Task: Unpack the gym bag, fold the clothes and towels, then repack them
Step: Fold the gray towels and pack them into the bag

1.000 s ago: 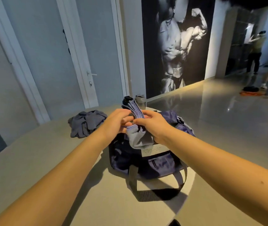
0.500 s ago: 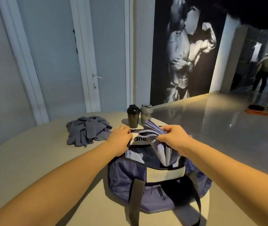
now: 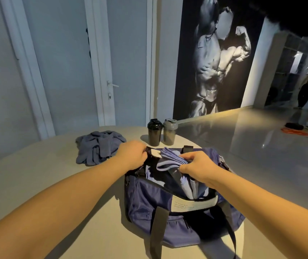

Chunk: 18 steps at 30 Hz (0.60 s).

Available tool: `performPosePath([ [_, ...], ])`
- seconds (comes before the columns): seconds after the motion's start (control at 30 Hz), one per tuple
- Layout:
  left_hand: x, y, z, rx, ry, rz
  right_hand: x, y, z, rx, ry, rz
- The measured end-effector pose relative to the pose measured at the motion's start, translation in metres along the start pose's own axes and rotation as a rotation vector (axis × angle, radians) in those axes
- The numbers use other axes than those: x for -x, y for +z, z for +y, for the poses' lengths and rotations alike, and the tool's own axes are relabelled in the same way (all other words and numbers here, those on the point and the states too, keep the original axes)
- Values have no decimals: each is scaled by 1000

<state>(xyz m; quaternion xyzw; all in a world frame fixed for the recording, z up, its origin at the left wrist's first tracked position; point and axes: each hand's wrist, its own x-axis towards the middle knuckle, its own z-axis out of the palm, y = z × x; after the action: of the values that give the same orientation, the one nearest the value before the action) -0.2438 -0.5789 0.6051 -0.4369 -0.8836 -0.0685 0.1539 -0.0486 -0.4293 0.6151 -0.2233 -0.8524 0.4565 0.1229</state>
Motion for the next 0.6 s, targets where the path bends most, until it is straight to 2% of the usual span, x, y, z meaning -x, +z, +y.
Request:
performPosePath([
  [0.1, -3, -1, -3, 289, -189, 83, 6, 5, -10, 175, -179, -3],
  [0.2, -10, -8, 0, 492, -275, 99, 11, 10, -26, 354, -313, -67],
  [0.3, -15, -19, 7, 615, -283, 132, 2, 16, -31, 434, -231, -158],
  [0.4, -14, -28, 17, 609, -246, 153, -27, 24, -28, 438, -128, 31],
  [0.5, -11, -28, 19, 584, -244, 149, -49, 40, -28, 345, -97, 218],
  [0.6, -7, -17, 15, 562, -272, 116, -54, 65, -14, 285, -55, 157],
])
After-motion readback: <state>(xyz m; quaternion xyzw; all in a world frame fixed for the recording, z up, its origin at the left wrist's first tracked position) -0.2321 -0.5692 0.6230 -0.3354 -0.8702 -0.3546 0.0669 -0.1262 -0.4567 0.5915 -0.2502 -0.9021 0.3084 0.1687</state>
